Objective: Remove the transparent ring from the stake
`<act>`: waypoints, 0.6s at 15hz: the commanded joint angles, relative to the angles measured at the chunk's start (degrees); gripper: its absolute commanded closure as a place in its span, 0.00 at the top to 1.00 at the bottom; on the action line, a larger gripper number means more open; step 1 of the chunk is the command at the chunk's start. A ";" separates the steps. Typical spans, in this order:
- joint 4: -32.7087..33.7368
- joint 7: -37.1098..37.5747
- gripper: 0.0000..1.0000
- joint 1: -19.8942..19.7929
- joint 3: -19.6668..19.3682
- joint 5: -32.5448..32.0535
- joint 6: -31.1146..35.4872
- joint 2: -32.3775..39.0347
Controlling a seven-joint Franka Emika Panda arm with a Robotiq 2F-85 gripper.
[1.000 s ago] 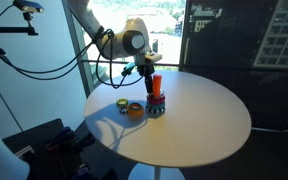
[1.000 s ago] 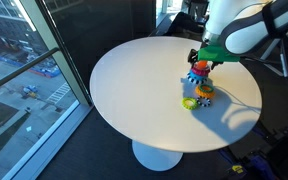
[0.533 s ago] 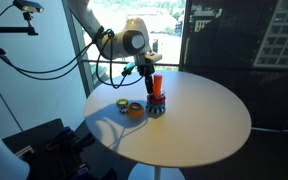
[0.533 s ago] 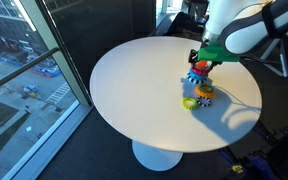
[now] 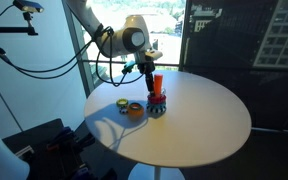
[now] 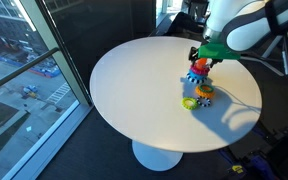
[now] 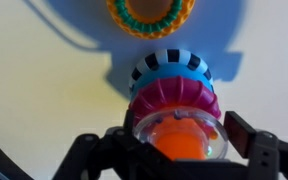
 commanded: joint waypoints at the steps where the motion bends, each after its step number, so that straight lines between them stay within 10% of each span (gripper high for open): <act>1: -1.14 0.67 0.63 0.67 -0.59 0.29 -0.99 -3.07; 9: -2.14 1.91 0.63 0.30 0.13 -0.22 -1.62 -7.52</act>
